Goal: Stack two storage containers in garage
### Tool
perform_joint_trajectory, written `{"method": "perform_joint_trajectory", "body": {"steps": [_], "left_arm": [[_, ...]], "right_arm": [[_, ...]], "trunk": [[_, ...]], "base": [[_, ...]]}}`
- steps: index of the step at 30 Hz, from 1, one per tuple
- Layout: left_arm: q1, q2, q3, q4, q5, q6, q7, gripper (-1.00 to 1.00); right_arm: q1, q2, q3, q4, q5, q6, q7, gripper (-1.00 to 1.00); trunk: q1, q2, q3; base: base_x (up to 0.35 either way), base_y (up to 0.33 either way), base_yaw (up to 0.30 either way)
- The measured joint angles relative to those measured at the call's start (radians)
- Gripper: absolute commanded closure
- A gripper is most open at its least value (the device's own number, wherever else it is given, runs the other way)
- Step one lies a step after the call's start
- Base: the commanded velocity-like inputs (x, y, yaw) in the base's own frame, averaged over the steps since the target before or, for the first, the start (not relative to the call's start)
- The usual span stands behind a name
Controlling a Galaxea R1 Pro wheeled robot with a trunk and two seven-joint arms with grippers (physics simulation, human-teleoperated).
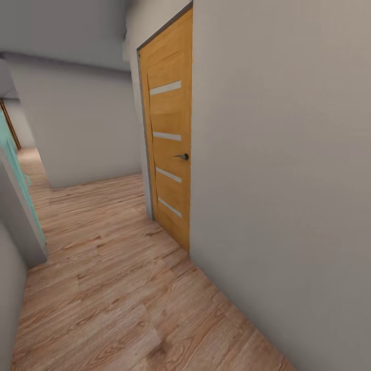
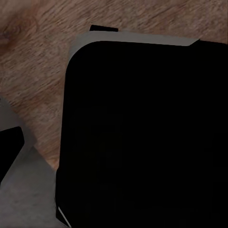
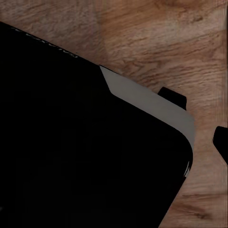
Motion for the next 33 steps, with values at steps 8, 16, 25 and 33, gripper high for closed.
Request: {"method": "perform_joint_trajectory", "body": {"steps": [8, 16, 25, 33], "left_arm": [[0.000, 0.000, 0.000, 0.000, 0.000, 0.000, 0.000, -1.00], [0.000, 0.000, 0.000, 0.000, 0.000, 0.000, 0.000, -1.00], [0.000, -0.001, 0.000, 0.000, 0.000, 0.000, 0.000, -1.00], [0.000, -0.001, 0.000, 0.000, 0.000, 0.000, 0.000, -1.00]], "right_arm": [[0.000, 0.000, 0.000, 0.000, 0.000, 0.000, -0.010, -1.00], [0.000, 0.000, 0.000, 0.000, 0.000, 0.000, -0.014, -1.00], [0.000, 0.000, 0.000, 0.000, 0.000, -0.001, -0.014, -1.00], [0.000, 0.000, 0.000, 0.000, 0.000, -0.002, -0.014, -1.00]], "trunk": [[0.000, 0.000, 0.000], [0.000, 0.000, 0.000], [0.000, 0.000, 0.000], [0.000, 0.000, 0.000]], "base": [[0.321, 0.000, 0.275], [0.322, 0.000, 0.275], [0.322, 0.000, 0.275], [0.322, 0.000, 0.275]]}}
